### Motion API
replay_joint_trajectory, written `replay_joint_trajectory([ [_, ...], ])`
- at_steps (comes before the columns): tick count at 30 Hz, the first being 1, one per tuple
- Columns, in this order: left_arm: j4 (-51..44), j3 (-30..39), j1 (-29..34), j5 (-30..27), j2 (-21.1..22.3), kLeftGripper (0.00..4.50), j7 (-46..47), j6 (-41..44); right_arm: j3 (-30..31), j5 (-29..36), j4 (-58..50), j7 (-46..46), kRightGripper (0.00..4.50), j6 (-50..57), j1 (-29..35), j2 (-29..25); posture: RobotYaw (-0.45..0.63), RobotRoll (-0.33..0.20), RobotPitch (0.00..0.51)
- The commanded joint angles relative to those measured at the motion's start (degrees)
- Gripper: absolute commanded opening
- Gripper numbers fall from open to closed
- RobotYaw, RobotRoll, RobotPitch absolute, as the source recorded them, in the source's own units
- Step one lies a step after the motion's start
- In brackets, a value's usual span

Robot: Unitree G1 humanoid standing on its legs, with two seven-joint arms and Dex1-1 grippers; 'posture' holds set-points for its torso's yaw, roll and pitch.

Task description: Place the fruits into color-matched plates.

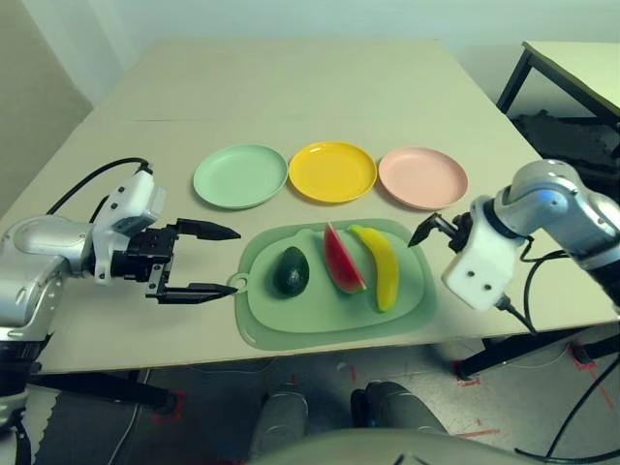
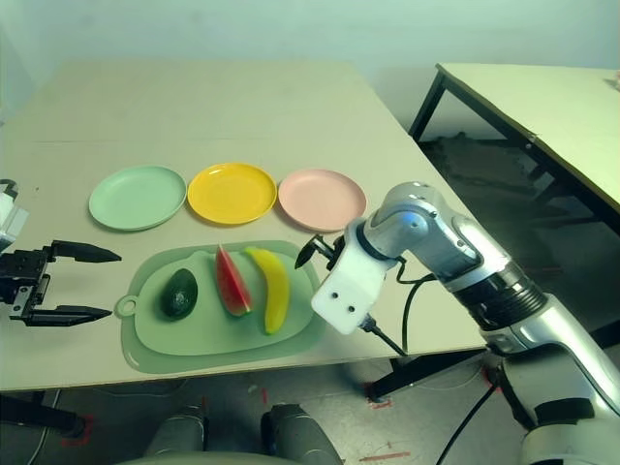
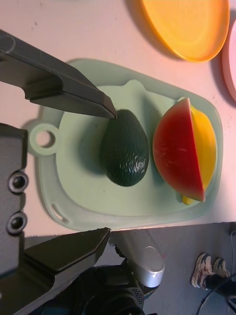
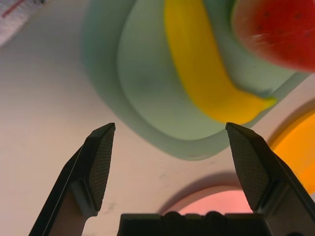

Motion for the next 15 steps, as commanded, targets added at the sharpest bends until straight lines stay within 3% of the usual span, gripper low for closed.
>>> replay_joint_trajectory([
  [1,-0.87,0.75,0.45,-0.11,0.49,4.48,-0.03,0.57,1.95,-2.95,4.23,-0.02,4.49,-1.92,-2.71,2.69,0.07,0.000,0.081],
  [15,-1.17,1.00,1.89,0.36,0.59,4.48,0.49,1.05,6.66,-6.14,12.27,0.17,4.49,-5.74,-6.28,11.75,0.11,0.000,0.102],
])
